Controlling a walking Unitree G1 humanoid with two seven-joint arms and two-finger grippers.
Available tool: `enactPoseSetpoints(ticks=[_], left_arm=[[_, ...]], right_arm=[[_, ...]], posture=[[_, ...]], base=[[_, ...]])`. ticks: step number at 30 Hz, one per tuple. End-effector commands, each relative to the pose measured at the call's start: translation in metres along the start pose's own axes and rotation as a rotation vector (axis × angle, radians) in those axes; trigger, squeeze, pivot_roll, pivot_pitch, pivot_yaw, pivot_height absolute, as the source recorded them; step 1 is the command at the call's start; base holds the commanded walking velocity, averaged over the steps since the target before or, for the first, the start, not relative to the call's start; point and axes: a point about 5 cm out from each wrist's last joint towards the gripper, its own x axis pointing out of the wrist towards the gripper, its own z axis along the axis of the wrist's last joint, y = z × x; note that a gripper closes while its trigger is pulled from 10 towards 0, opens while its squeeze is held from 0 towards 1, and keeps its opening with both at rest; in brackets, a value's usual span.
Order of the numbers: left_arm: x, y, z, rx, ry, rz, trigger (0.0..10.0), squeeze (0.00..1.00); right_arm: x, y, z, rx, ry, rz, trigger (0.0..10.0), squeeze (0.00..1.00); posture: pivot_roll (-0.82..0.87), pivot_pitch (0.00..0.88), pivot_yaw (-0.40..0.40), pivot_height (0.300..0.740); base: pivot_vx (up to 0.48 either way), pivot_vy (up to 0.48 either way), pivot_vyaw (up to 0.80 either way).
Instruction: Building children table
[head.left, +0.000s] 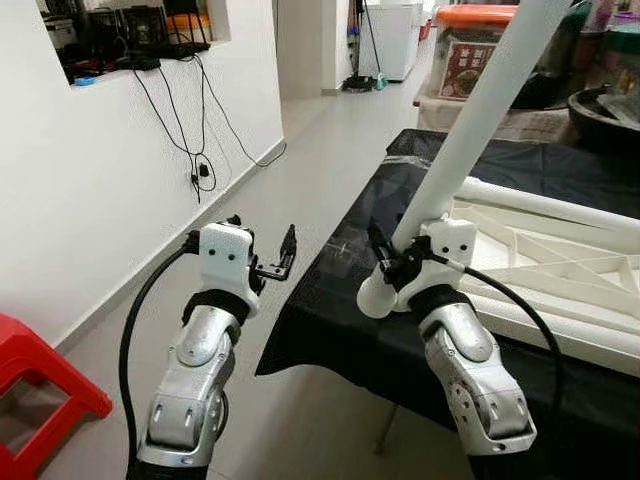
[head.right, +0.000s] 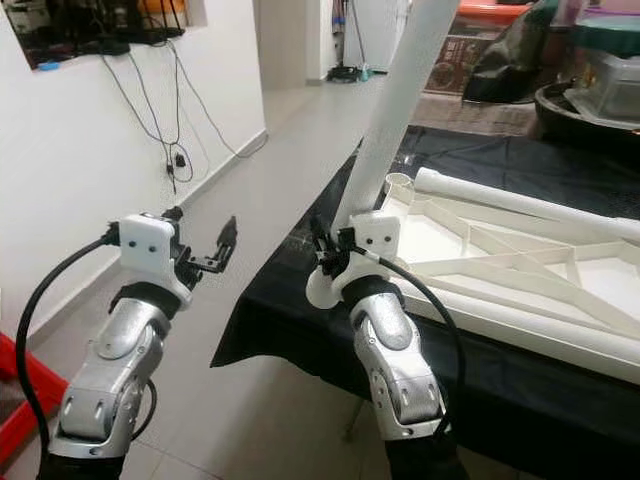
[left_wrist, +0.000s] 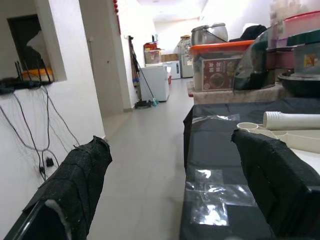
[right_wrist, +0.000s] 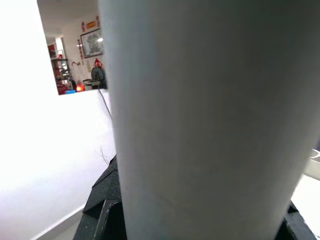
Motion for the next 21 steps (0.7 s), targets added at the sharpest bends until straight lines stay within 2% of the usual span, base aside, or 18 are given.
enactPoseSetpoints(ticks=[1,7,16,21], left_arm=[[-0.0024,0.0049,-0.0051,-0.010,0.032,0.033,10.0,0.00],[-0.0029,0.0077,-0.0060,0.036,0.034,0.040,10.0,0.00],[-0.0047,0.0041,-0.0092,0.043,0.038,0.012,10.0,0.00],[-0.0052,0.0027,-0.0087,0.041,0.034,0.004,10.0,0.00]], right_arm=[[0.0039,0.0024,0.0045,0.000,-0.027,0.010,10.0,0.00],[0.0041,0.0031,0.0044,0.002,-0.028,0.013,10.0,0.00],[0.0037,0.0046,0.0034,0.005,-0.024,0.018,10.0,0.00],[0.0069,0.0036,0.0111,0.013,-0.052,0.016,10.0,0.00]], posture=[[0.07,0.047,-0.019,0.740],[0.07,0.049,-0.019,0.740],[0.07,0.050,-0.021,0.740],[0.07,0.048,-0.022,0.740]], base=[[0.000,0.000,0.00],[0.000,0.000,0.00],[0.370,0.000,0.00],[0.374,0.000,0.00]])
